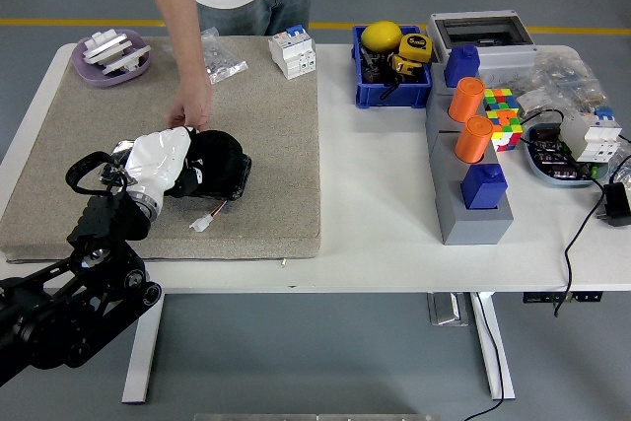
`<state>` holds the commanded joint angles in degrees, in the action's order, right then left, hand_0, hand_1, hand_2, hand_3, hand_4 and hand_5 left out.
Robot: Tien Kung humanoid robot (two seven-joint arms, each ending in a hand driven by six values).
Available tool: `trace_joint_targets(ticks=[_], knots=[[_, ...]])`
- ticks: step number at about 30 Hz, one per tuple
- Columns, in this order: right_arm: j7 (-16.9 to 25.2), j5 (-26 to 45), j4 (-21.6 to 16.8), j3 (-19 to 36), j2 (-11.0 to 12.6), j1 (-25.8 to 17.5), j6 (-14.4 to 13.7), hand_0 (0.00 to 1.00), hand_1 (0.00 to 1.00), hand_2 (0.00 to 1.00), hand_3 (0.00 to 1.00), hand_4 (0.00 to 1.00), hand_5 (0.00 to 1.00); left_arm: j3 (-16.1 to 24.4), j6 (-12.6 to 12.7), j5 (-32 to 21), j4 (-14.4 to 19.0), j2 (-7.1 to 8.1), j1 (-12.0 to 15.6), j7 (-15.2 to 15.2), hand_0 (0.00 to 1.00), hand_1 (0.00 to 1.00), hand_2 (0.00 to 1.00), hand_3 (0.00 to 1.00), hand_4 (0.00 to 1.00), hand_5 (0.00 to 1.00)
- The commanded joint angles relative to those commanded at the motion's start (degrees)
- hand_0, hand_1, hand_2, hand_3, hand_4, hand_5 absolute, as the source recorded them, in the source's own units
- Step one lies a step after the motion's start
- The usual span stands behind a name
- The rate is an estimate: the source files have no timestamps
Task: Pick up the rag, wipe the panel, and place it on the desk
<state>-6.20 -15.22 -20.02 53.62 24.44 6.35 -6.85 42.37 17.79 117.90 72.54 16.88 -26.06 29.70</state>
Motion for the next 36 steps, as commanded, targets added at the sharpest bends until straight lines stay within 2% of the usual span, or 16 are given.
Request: trace_joint_targets(ticks=[8, 14, 28, 36], knots=[[0.0, -0.1, 0.0, 0.0, 0.0, 0.0, 0.0, 0.737, 0.619, 0.601, 0.555, 0.898, 0.421, -1.5, 0.2, 0.5, 1.5, -0.56, 0.0, 0.4, 0.351, 0.623, 0.71, 0.526, 0.118, 0.002], [0.0, -0.1, -0.1, 0.0, 0.0, 0.1, -0.1, 0.738, 0.619, 0.601, 0.555, 0.898, 0.42, -1.0, 0.6, 0.5, 0.6, -0.39, 0.1, 0.3, 0.352, 0.622, 0.71, 0.526, 0.117, 0.002], [-0.1, -0.1, -0.1, 0.0, 0.0, 0.0, -0.2, 0.737, 0.619, 0.602, 0.555, 0.898, 0.421, 2.3, 2.5, 0.7, -7.0, 0.98, -0.5, -0.7, 0.352, 0.618, 0.709, 0.526, 0.119, 0.002], [-0.1, -0.1, -0.1, 0.0, -0.1, -0.3, -0.1, 0.738, 0.619, 0.602, 0.554, 0.898, 0.42, 4.8, 3.6, 0.2, -11.0, 0.73, 0.2, -1.6, 0.353, 0.615, 0.707, 0.53, 0.142, 0.002]])
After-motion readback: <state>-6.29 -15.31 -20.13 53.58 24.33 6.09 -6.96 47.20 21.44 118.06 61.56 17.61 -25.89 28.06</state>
